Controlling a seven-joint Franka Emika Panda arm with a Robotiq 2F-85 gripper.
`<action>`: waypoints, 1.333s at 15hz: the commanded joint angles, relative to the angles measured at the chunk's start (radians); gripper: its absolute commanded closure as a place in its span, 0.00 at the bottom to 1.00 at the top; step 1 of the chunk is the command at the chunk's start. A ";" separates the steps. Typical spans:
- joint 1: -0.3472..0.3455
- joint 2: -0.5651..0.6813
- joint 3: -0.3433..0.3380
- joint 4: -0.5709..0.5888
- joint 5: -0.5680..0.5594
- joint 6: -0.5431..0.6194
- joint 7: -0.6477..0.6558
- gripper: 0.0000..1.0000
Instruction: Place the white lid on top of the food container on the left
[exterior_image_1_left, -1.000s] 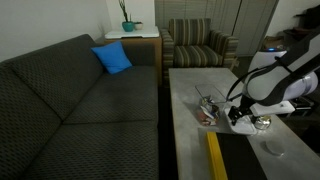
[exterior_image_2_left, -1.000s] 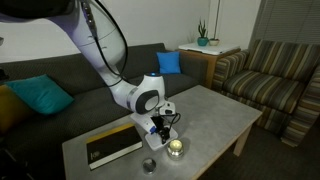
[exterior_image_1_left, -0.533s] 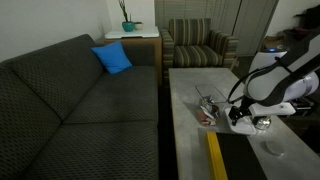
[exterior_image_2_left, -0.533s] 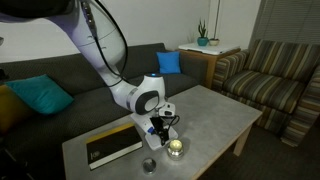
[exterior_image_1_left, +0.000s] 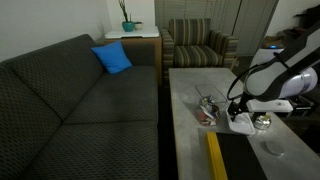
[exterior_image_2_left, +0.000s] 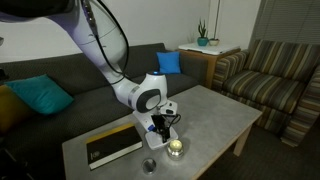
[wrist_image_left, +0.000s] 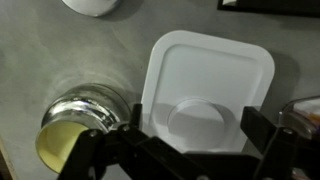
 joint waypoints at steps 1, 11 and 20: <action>-0.001 0.000 -0.010 0.029 0.020 -0.020 0.003 0.00; -0.011 -0.001 0.006 0.032 0.028 -0.026 -0.012 0.39; -0.011 -0.001 0.002 0.031 0.024 0.008 -0.018 0.73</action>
